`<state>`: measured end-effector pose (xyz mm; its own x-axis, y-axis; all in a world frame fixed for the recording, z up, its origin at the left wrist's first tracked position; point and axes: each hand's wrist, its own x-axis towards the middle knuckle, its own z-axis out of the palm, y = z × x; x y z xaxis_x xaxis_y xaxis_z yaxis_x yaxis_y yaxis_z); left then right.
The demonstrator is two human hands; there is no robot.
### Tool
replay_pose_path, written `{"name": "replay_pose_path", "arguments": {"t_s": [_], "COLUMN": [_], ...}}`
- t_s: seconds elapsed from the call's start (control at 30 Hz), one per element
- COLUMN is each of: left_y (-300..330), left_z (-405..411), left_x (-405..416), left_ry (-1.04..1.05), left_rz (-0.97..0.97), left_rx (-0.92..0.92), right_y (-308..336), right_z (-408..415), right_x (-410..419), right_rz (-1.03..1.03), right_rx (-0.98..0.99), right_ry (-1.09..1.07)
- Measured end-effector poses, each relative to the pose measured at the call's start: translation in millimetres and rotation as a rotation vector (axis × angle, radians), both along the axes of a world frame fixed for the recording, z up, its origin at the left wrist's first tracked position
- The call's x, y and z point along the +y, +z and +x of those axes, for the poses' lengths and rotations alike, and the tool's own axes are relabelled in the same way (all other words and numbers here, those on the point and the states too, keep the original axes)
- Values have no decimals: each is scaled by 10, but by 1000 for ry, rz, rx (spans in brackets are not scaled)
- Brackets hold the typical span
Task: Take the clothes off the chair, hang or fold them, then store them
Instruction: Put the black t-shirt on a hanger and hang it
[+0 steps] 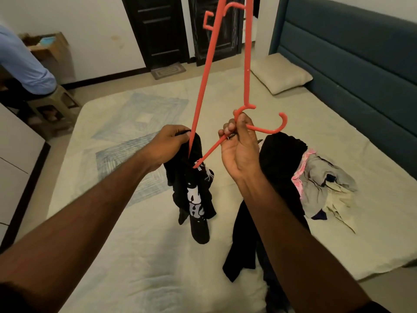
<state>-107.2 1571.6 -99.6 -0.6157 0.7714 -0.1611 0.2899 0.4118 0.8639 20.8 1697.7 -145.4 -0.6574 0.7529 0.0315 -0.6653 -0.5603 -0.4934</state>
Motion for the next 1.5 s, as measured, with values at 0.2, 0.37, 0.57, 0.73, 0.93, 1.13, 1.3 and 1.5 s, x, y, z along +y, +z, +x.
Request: {"name": "replay_pose_path", "arguments": {"t_s": [0.2,0.37,0.57,0.73,0.93,1.13,1.3,1.5], "left_y": [161,354,317,279,360,629,952,1109], "left_z": [-9,-251,-412,-365,-308,-236,-240,-505], "left_x": [-60,-195,-374,-390,-474,-529,-692,-1101], "left_ry": [13,178,268,160,138,182,228,417], "left_rz": [170,201,-363,-269,-131,131,426,579], "left_rx": [-102,-110,425,296,184,11,-182,-239], "right_y": [-305,-322,-87,-22,107,-122,-420,-766], "right_z": [-155,-232,-340,-437,-554,-743,-745,-399], "right_x": [4,79,137,32,-38,-302,-339,-23], "right_rz": [2,-61,-64,-91,-93,-23,85,386], "right_rx": [-9,75,194,245,296,165,-26,-341], "right_ry": [7,2,18,27,74,134,175,233]}}
